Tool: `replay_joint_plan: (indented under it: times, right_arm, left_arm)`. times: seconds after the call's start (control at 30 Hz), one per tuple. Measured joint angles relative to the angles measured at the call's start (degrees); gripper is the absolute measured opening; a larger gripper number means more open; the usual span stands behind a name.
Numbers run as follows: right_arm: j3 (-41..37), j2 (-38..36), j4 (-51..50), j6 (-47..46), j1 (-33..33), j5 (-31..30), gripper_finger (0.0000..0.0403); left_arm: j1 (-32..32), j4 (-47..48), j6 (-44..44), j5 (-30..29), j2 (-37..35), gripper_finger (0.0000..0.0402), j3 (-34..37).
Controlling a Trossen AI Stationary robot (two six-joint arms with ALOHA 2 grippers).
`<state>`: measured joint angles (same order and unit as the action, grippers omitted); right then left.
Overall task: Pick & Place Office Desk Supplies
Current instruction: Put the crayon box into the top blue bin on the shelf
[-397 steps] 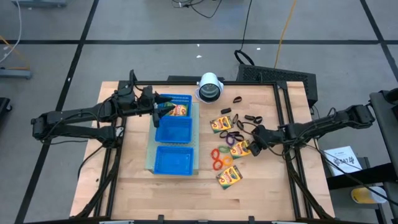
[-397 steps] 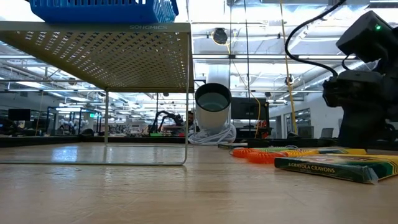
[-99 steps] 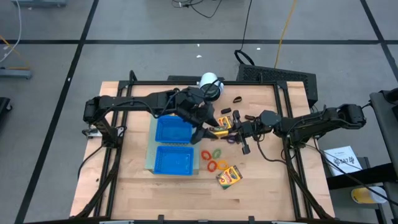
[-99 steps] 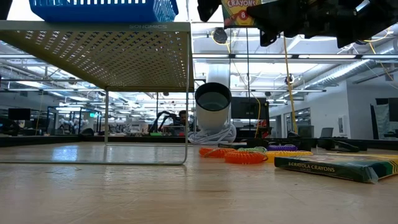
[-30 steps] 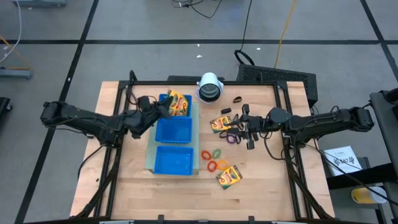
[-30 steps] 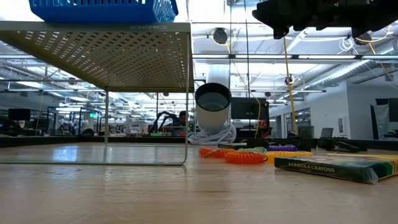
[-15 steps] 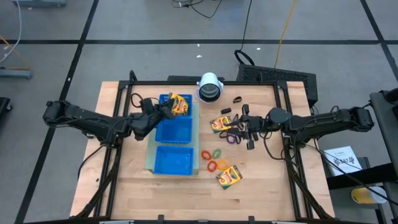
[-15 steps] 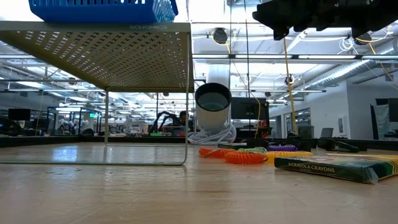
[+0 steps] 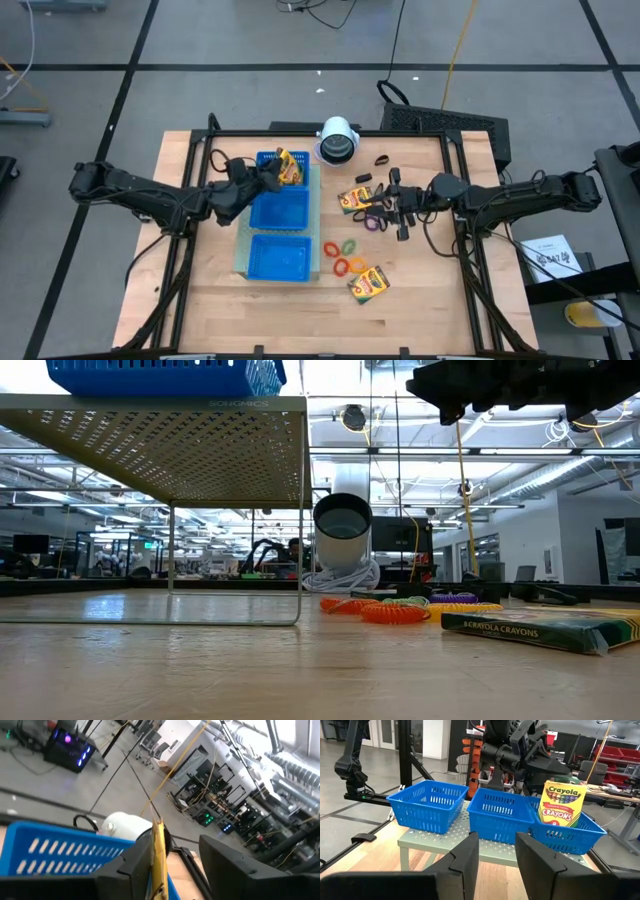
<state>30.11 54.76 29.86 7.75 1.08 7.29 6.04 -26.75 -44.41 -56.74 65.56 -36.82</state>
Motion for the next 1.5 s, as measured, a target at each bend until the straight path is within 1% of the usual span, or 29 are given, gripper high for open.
replay_joint_plan:
  times: [0.1, 0.43, 0.57, 0.63, 0.7, 0.8, 0.87, 0.93, 1.03, 1.1, 1.23, 1.33, 1.4, 1.5]
  right_arm:
    - [0.0, 0.0, -0.2, 0.0, 0.0, 0.0, 0.0116]
    - [0.0, 0.0, -0.6, 0.0, 0.0, 0.0, 0.0116]
    - [0.0, 0.0, -0.6, 0.0, 0.0, 0.0, 0.0116]
    - [0.0, 0.0, -0.6, 0.0, 0.0, 0.0, 0.0116]
    - [0.0, 0.0, -0.6, 0.0, 0.0, 0.0, 0.0116]
    - [0.0, 0.0, -0.6, 0.0, 0.0, 0.0, 0.0116]
    - [0.0, 0.0, -0.6, 0.0, 0.0, 0.0, 0.0116]
    - [0.0, 0.0, -0.6, 0.0, 0.0, 0.0, 0.0116]
    - [0.0, 0.0, -0.6, 0.0, 0.0, 0.0, 0.0116]
    - [0.0, 0.0, -0.6, 0.0, 0.0, 0.0, 0.0116]
    - [0.0, 0.0, -0.6, 0.0, 0.0, 0.0, 0.0116]
    - [0.0, 0.0, -0.6, -0.4, 0.0, 0.0, 0.0116]
    - [0.0, 0.0, -0.7, -0.9, 0.0, 0.0, 0.0116]
    - [0.0, 0.0, -1.2, -1.0, 0.0, 0.0, 0.0116]
  left_arm:
    - [0.1, -1.1, 4.8, -0.3, -1.3, 0.0183, 0.0]
    - [0.5, -2.0, 16.6, -0.4, -5.5, 0.0184, 0.0]
    - [0.5, -4.2, 21.3, -0.3, -5.7, 0.0184, 0.0]
    - [0.5, -5.3, 24.4, 0.7, -5.7, 0.0184, -0.3]
    - [0.1, -3.7, 28.5, 3.5, -5.7, 0.0184, -2.1]
    - [-0.8, 5.7, 33.0, 8.2, -5.6, 0.0184, -7.1]
    - [-2.0, 17.4, 32.4, 11.4, -4.7, 0.0184, -12.4]
    - [-3.4, 30.9, 29.4, 14.8, -3.4, 0.0178, -18.3]
    - [-6.1, 47.1, 27.3, 21.3, 1.2, 0.0150, -26.9]
    - [-7.7, 55.5, 27.8, 23.1, 5.2, 0.0122, -31.4]
    - [-11.1, 62.8, 28.9, 24.1, 12.5, 0.0060, -37.1]
    - [-13.1, 64.8, 29.0, 28.0, 16.4, 0.0017, -39.3]
    - [-14.0, 65.1, 29.1, 30.5, 17.9, 0.0006, -39.6]
    - [-15.0, 66.0, 28.4, 31.8, 18.5, 0.0017, -39.7]
